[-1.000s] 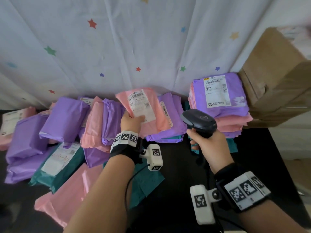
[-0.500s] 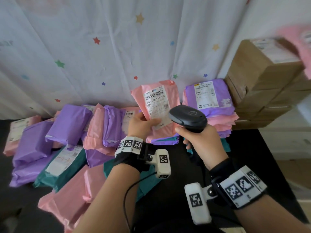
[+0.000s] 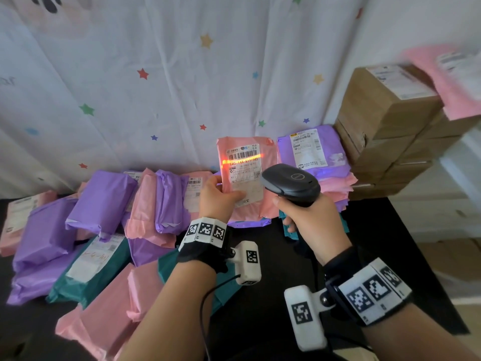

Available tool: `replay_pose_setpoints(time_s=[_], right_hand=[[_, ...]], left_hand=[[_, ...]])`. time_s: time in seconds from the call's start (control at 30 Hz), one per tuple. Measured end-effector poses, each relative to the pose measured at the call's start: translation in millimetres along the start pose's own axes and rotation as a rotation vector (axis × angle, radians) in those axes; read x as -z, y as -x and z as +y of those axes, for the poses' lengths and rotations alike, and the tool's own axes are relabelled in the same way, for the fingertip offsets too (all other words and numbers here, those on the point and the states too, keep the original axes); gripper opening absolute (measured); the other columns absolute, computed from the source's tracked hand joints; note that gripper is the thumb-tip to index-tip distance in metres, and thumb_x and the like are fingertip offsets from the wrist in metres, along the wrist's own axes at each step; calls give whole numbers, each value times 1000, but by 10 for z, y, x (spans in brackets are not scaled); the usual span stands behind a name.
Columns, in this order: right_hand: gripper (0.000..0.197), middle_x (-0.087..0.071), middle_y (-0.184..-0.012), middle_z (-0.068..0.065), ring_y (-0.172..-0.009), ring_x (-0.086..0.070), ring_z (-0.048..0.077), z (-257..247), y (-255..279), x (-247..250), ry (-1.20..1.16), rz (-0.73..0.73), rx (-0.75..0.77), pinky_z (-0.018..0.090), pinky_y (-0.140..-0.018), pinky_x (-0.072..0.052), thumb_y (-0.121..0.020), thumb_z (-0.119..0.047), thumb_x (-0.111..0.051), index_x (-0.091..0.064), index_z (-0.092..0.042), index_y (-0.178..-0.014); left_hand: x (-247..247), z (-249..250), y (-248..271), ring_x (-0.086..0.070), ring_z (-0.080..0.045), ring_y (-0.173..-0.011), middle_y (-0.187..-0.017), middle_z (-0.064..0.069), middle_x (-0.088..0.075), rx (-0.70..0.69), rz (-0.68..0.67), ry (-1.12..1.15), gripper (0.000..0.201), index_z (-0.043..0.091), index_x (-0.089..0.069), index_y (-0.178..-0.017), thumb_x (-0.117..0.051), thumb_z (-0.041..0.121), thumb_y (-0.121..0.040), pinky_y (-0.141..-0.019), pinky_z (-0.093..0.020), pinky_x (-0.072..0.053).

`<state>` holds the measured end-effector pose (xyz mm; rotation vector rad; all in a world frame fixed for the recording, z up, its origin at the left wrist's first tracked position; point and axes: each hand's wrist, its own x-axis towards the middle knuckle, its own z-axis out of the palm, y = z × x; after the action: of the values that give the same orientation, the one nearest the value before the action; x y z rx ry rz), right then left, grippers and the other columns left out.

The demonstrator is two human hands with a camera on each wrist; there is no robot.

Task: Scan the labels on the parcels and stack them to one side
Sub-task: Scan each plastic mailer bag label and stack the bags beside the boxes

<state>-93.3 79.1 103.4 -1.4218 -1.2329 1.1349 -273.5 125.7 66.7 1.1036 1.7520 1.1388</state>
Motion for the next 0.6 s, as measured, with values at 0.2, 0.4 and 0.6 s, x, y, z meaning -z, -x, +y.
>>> replay_pose_setpoints(time_s=[0.2,0.4,0.6], right_hand=[[7,-65,-52,-4,-43,-56,2,-8,24,10,-17,21,-1,14,-45,-45,-82,-22,-76,-70,-24,-80],[10,-64,-52,-3,-43,-56,2,-34,48,23,-20,32,2,13,-45,-45,-81,-22,-77,-69,-25,-76],[10,-65,-52,-2,-43,-56,1,-55,61,47,-11,29,1,12,-45,-44,-82,-20,-77,-69,-23,-75]], left_hand=[[10,-21,3,-62,-2,-76,-97,5,-67,15,0,-11,43,15,-58,-110,-79,10,-73,-56,-11,-47],[12,-14,12,-61,1,-77,-99,7,-66,11,-8,-9,45,16,-58,-112,-79,11,-73,-55,-11,-45],[1,6,41,-64,-2,-78,-96,7,-67,26,-25,28,42,20,-57,-107,-79,10,-73,-55,-11,-47]])
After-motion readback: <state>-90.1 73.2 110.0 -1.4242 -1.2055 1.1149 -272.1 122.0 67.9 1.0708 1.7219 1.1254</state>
